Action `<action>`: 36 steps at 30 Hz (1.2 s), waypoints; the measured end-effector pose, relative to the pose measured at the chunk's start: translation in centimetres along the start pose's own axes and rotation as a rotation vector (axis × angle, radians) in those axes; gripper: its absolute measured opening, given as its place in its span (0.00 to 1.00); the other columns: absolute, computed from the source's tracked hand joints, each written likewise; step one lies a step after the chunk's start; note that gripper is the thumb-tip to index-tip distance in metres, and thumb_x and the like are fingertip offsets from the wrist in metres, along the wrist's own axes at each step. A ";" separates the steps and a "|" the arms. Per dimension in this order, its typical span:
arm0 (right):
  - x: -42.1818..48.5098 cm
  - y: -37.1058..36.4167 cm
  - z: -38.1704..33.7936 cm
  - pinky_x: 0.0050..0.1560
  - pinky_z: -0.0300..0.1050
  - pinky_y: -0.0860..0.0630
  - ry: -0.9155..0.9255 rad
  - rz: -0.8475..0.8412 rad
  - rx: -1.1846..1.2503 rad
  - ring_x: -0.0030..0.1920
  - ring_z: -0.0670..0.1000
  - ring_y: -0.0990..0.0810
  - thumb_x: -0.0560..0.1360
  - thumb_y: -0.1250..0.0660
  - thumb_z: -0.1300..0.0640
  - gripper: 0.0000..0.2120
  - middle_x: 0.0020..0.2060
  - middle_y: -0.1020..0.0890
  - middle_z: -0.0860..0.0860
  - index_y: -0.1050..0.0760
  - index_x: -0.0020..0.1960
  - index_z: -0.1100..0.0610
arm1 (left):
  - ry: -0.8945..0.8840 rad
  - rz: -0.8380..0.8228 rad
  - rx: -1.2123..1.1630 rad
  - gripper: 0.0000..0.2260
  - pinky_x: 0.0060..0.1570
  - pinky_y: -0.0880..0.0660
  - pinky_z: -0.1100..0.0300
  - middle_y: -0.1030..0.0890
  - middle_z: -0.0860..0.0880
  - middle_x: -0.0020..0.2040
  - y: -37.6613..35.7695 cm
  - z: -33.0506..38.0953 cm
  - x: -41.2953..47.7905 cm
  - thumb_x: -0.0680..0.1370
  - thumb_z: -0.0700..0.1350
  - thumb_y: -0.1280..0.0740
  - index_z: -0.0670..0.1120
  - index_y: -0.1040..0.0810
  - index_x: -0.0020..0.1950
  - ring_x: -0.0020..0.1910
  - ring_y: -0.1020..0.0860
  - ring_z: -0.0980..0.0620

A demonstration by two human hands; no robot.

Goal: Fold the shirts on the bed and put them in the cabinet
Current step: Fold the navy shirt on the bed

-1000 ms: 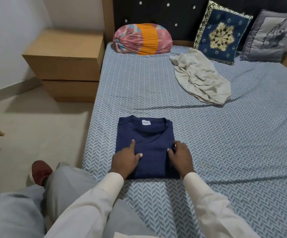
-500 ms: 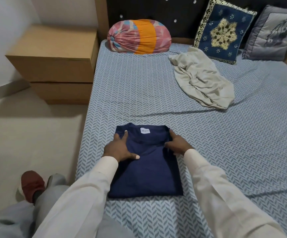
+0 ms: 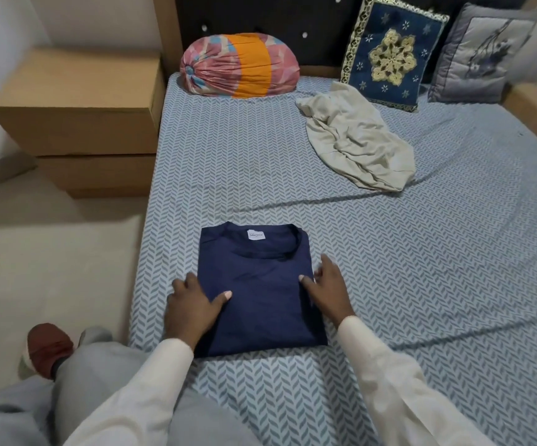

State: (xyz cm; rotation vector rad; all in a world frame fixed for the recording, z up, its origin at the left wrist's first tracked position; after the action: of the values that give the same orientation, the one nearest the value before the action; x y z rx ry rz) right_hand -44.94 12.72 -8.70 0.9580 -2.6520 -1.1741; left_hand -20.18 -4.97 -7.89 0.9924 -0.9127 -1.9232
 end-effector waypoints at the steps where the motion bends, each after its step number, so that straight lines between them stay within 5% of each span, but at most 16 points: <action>1: -1.2 0.1 0.9 0.44 0.44 0.33 -0.016 0.030 -0.016 0.42 0.53 0.26 0.70 0.27 0.49 0.17 0.39 0.26 0.52 0.31 0.48 0.57 | 0.044 -0.033 -0.066 0.38 0.59 0.28 0.48 0.31 0.38 0.64 -0.3 -1.0 -0.7 0.70 0.64 0.28 0.42 0.36 0.69 0.61 0.27 0.36; 3: -3.8 0.5 2.0 0.42 0.43 0.34 -0.111 0.042 -0.042 0.42 0.53 0.24 0.71 0.28 0.43 0.19 0.40 0.24 0.53 0.33 0.42 0.55 | 0.104 -0.117 -0.207 0.31 0.56 0.27 0.52 0.27 0.41 0.60 -1.2 -3.0 -2.1 0.69 0.60 0.25 0.44 0.32 0.61 0.57 0.24 0.40; 6: -6.0 0.3 2.7 0.44 0.44 0.32 -0.255 -0.017 -0.093 0.49 0.56 0.21 0.71 0.31 0.37 0.24 0.47 0.22 0.53 0.28 0.51 0.57 | 0.136 -0.241 -0.321 0.22 0.52 0.22 0.53 0.18 0.47 0.50 -1.9 -4.5 -3.1 0.65 0.59 0.25 0.46 0.24 0.50 0.48 0.20 0.47; 13: -6.4 -0.6 1.9 0.44 0.43 0.32 -0.226 -0.163 -0.215 0.52 0.59 0.22 0.73 0.32 0.47 0.13 0.52 0.23 0.59 0.29 0.44 0.56 | 0.066 -0.229 -0.371 0.05 0.46 0.24 0.56 0.17 0.52 0.42 -1.7 -4.2 -4.1 0.71 0.51 0.26 0.52 0.20 0.41 0.44 0.19 0.50; 17: -6.5 -0.6 1.2 0.39 0.43 0.27 -0.295 -0.204 0.070 0.43 0.52 0.21 0.72 0.30 0.54 0.12 0.44 0.20 0.53 0.34 0.44 0.53 | 0.085 -0.191 -0.405 0.08 0.42 0.26 0.56 0.18 0.49 0.40 -1.4 -4.4 -4.0 0.71 0.47 0.25 0.46 0.22 0.41 0.41 0.20 0.48; 20: -6.8 -0.8 1.2 0.39 0.42 0.25 -0.395 -0.270 0.276 0.45 0.50 0.19 0.72 0.27 0.57 0.13 0.46 0.19 0.53 0.29 0.51 0.56 | 0.098 -0.227 -0.498 0.10 0.48 0.23 0.51 0.17 0.48 0.42 -1.8 -4.7 -3.9 0.69 0.46 0.24 0.45 0.22 0.43 0.43 0.19 0.46; 26: -6.6 -0.9 1.2 0.38 0.42 0.25 -0.423 -0.305 0.486 0.43 0.54 0.18 0.71 0.30 0.65 0.05 0.41 0.16 0.53 0.23 0.47 0.61 | 0.122 -0.252 -0.646 0.25 0.54 0.22 0.43 0.19 0.45 0.52 -2.4 -5.6 -3.2 0.60 0.48 0.26 0.46 0.26 0.56 0.49 0.19 0.46; 30: -5.5 -0.3 0.5 0.37 0.41 0.25 -0.373 -0.259 0.554 0.41 0.50 0.19 0.73 0.29 0.63 0.18 0.44 0.18 0.53 0.33 0.57 0.53 | 0.112 -0.246 -0.805 0.39 0.58 0.23 0.43 0.21 0.41 0.54 -2.2 -5.3 -1.5 0.60 0.48 0.24 0.53 0.35 0.69 0.51 0.20 0.44; 33: -3.8 0.1 -0.5 0.38 0.41 0.23 -0.253 -0.284 0.501 0.40 0.51 0.20 0.74 0.31 0.65 0.29 0.43 0.19 0.53 0.39 0.66 0.46 | 0.054 -0.211 -0.803 0.36 0.58 0.24 0.40 0.19 0.39 0.51 -1.5 -4.5 0.6 0.61 0.52 0.24 0.64 0.35 0.66 0.53 0.19 0.40; 36: -1.6 0.1 -1.6 0.38 0.39 0.22 -0.189 -0.311 0.439 0.42 0.50 0.19 0.73 0.31 0.66 0.32 0.50 0.19 0.53 0.38 0.70 0.44 | -0.046 -0.227 -0.795 0.33 0.61 0.25 0.44 0.20 0.46 0.58 -0.3 -2.2 2.2 0.64 0.50 0.26 0.60 0.32 0.68 0.57 0.20 0.48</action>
State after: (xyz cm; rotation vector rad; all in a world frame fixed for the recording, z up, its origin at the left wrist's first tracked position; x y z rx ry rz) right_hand -43.19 12.63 -7.26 1.4353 -3.0714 -0.7634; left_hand -19.26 -7.22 -9.81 0.5790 -0.0055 -2.2160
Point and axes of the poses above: each hand's wrist, its own x-axis towards the middle knuckle, its own y-axis out of the back of the hand, z = x × y, the point moved 5 cm from there along x, towards the middle knuckle
